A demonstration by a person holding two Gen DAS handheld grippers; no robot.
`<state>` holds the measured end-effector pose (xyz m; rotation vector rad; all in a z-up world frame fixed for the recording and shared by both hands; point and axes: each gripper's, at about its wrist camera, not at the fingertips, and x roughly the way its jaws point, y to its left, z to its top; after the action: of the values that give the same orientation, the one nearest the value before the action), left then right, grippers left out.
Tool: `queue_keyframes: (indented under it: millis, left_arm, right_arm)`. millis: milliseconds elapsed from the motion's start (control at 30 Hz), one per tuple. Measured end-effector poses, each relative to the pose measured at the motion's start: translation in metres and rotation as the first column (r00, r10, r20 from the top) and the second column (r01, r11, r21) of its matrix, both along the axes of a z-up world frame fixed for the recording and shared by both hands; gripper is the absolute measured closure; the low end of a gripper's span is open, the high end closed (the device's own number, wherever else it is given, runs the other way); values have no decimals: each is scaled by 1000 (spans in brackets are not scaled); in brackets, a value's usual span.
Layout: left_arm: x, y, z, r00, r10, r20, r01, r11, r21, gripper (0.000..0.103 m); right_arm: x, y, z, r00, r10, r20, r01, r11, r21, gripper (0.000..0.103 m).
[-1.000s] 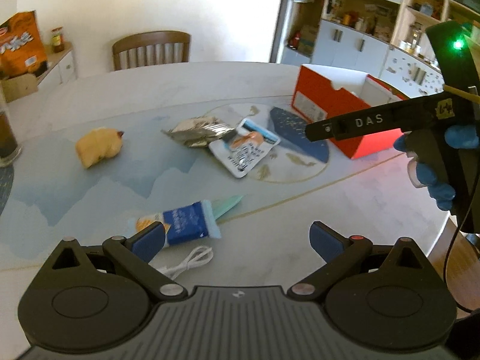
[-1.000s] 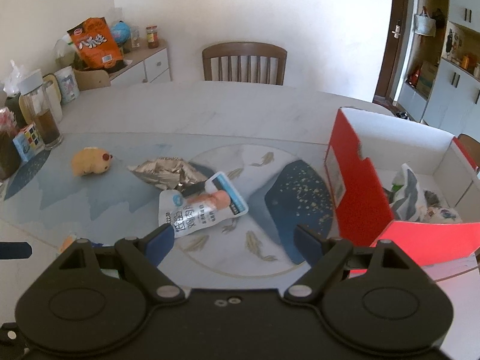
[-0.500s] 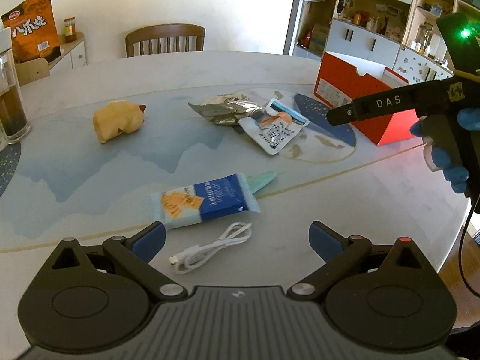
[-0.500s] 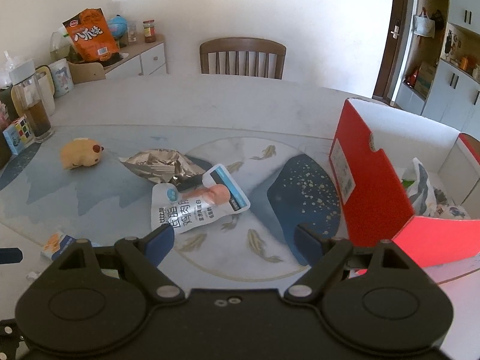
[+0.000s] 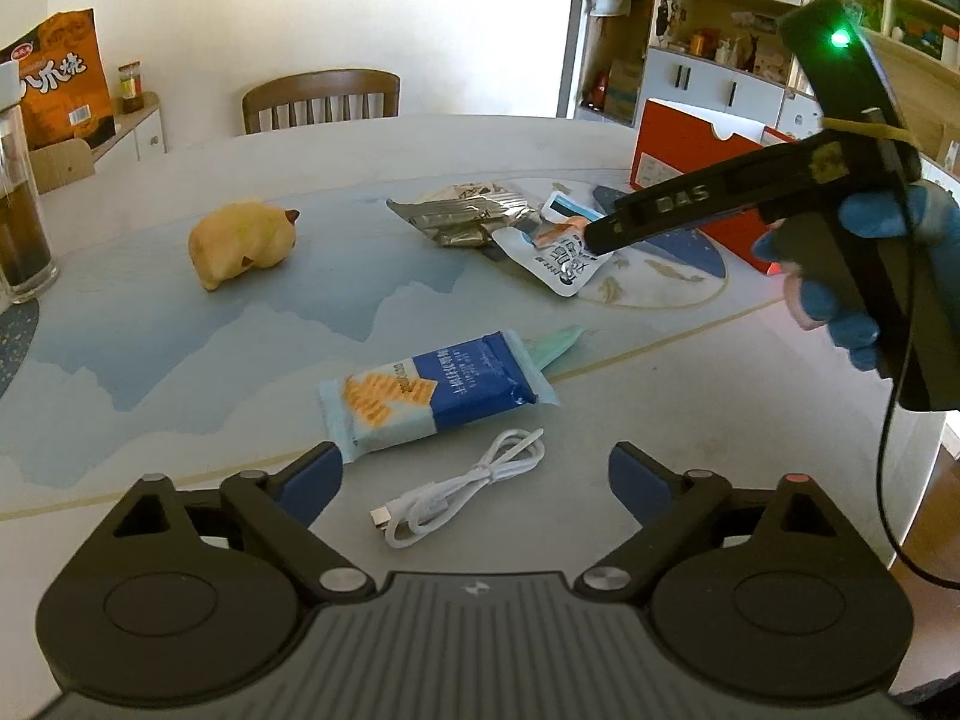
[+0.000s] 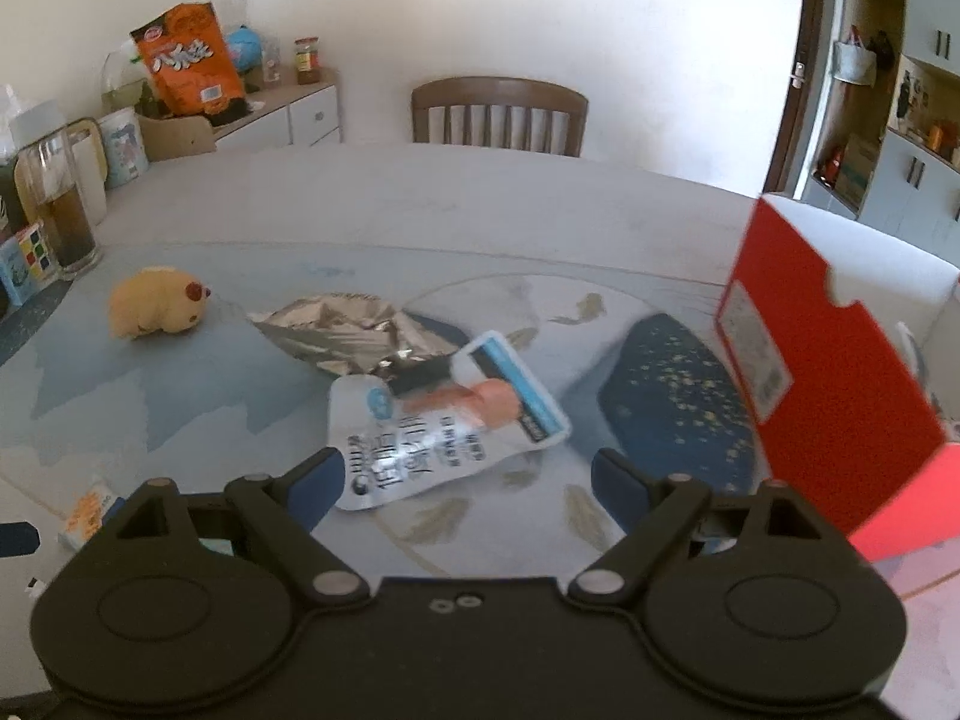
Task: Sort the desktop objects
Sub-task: 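Move the right tool to the white printed pouch while the left tool reaches the white cable, then grasp the white printed pouch with the right tool while the left tool grasps the white cable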
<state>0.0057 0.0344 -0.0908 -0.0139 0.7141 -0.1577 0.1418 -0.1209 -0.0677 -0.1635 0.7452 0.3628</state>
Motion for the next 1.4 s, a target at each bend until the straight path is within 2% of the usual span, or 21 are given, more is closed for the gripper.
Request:
queue_keyframes:
  millis: [233, 467, 600, 767, 933, 1033, 1167, 1200, 1267, 1400]
  left_arm:
    - [0, 2, -8, 1000, -9, -7, 9, 1000, -1, 16]
    - [2, 1, -11, 999, -44, 4, 44, 999, 20, 17]
    - [3, -2, -12, 997, -70, 18, 69, 997, 39, 25]
    - [3, -5, -13, 994, -104, 33, 102, 993, 58, 34]
    - [2, -11, -13, 989, -142, 44, 138, 988, 74, 47]
    - [3, -13, -13, 986, -161, 45, 157, 985, 72, 60]
    - [4, -14, -12, 983, -180, 37, 177, 982, 66, 74]
    - [4, -14, -11, 983, -182, 33, 179, 982, 62, 81]
    - [5, -13, -11, 983, -179, 27, 177, 982, 57, 87]
    - [9, -11, -10, 985, -171, 13, 170, 985, 41, 88]
  right_arm:
    - [3, 26, -10, 1000, 10, 15, -10, 1000, -13, 13]
    - [12, 46, -21, 1000, 0, 31, 2, 998, -59, 12]
    - [19, 51, -31, 1000, -17, 24, 19, 995, -95, 12]
    - [23, 52, -34, 998, -48, 46, 52, 994, -97, 14]
    - [26, 42, -34, 997, -69, 27, 70, 995, -66, 17]
    - [27, 38, -34, 997, -75, 19, 76, 996, -48, 23]
    - [24, 33, -33, 997, -81, 13, 81, 996, -21, 39]
    - [23, 33, -33, 997, -81, 10, 81, 997, -14, 42]
    - [22, 33, -32, 996, -86, 14, 86, 996, -23, 48]
    - [18, 31, -28, 994, -100, 39, 103, 993, -61, 64]
